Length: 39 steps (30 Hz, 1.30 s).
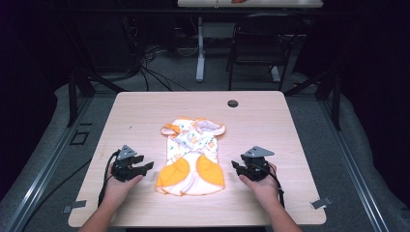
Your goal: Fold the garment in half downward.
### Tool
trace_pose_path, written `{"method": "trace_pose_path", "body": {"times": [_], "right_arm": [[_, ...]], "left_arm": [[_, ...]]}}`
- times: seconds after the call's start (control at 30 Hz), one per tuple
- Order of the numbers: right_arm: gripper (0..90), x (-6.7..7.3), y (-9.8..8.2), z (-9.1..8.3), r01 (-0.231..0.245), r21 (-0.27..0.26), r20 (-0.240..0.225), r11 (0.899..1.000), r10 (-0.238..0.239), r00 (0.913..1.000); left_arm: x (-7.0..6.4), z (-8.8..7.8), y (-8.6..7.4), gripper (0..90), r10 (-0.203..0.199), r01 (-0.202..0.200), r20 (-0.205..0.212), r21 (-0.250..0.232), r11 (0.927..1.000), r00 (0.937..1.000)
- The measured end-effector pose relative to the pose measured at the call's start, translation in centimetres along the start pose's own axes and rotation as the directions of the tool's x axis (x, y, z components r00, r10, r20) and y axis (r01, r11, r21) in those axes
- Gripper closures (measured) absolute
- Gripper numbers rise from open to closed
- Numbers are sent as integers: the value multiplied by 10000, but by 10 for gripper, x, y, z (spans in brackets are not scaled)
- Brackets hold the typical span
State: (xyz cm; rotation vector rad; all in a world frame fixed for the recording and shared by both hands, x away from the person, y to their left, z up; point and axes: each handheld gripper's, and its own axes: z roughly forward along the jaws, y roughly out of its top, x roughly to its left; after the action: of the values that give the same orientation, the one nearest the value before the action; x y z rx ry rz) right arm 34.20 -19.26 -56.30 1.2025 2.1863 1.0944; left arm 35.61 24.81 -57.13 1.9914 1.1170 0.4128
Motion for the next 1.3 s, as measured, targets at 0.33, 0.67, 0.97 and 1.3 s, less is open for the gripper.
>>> {"method": "trace_pose_path", "body": {"times": [0.33, 0.67, 0.97, 1.3], "right_arm": [[544, 7, -3, 9, 84, 557, -231, 9984, -71, 9997], [688, 41, 10, 15, 1112, 202, -1482, 9936, -1070, 9832], [842, 53, 11, 31, 1662, 625, -1643, 9841, -1542, 9743], [893, 53, 6, 33, 2224, 1110, -1937, 9686, -1984, 9608]], "left_arm": [[-4, -4, -1, 563, 9, -7, 114, -208, 9998, 9999], [-27, 0, 4, 659, 746, -707, 943, -438, 9965, 9927], [-51, 23, 9, 819, 1350, -1385, 1285, 192, 9902, 9825], [-55, 27, 1, 881, 1801, -1903, 1490, 566, 9801, 9723]]}}
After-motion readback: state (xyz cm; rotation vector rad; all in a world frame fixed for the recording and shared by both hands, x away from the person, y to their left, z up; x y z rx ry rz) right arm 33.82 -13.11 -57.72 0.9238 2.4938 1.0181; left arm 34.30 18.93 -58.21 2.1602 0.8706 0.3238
